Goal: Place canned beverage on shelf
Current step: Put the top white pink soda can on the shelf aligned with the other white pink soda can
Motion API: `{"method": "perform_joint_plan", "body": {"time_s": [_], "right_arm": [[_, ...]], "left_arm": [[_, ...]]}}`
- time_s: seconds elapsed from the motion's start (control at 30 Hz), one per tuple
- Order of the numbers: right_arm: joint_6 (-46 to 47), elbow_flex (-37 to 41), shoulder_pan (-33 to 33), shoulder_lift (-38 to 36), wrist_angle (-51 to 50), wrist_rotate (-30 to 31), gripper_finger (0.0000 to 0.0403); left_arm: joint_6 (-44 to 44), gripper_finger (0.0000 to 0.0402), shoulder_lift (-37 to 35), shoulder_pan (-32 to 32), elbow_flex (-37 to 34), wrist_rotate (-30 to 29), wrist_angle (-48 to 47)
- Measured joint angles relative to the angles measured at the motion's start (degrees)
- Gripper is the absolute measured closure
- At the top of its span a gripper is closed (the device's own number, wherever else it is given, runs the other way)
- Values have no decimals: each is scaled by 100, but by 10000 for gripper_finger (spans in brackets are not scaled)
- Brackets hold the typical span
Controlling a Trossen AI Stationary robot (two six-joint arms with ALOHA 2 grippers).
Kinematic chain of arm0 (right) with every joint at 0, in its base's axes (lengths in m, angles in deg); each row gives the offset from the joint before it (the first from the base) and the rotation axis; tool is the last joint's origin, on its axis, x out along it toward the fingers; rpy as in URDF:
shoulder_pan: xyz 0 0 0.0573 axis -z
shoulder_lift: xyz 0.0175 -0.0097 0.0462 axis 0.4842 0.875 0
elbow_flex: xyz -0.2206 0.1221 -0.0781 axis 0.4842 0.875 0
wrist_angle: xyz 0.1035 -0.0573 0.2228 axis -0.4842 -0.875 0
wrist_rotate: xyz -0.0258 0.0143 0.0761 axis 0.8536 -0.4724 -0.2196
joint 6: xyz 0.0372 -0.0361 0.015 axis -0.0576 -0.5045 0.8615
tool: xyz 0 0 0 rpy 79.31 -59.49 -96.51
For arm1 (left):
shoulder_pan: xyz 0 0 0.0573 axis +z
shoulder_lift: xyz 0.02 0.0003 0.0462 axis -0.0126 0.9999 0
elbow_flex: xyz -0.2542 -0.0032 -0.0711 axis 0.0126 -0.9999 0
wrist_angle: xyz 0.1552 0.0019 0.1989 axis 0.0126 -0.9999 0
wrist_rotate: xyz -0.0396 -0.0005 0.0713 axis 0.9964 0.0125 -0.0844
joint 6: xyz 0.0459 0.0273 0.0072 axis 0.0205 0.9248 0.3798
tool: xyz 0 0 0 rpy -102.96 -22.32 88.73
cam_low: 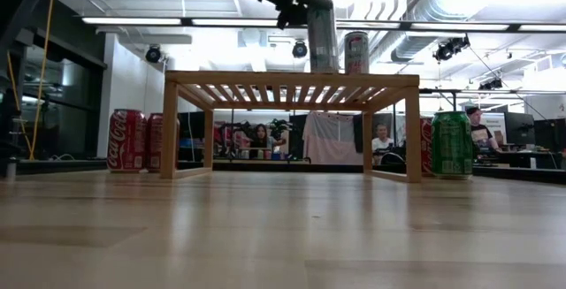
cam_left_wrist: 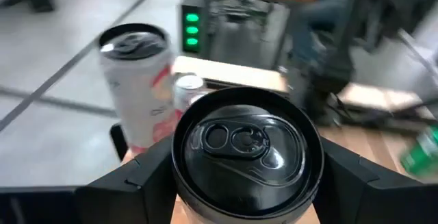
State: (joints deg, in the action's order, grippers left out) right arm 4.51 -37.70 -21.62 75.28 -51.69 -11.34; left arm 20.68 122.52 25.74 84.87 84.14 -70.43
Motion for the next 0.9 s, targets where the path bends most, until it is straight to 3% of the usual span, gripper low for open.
{"method": "perform_joint_plan", "body": {"time_s": [0.2,0.33,0.47,0.63,0.9], "right_arm": [[2,0,1,156,-639,731,73],[-51,0,-1,84,-716,1216,73],[-276,-121,-1,-71,-999,1717,73],[-501,-371,1,-244,-1186,2047,73],[-561,-542,12,-346,-1292,2086,73]], "left_arm": [[-812,163,14,-374,-2,-978,2],[-836,163,14,-747,-2,-1897,104],[-779,163,83,-1044,16,-2654,781],[-890,163,417,-1156,16,-2949,1511],[-1059,163,994,-1071,349,-2929,1685]]}}
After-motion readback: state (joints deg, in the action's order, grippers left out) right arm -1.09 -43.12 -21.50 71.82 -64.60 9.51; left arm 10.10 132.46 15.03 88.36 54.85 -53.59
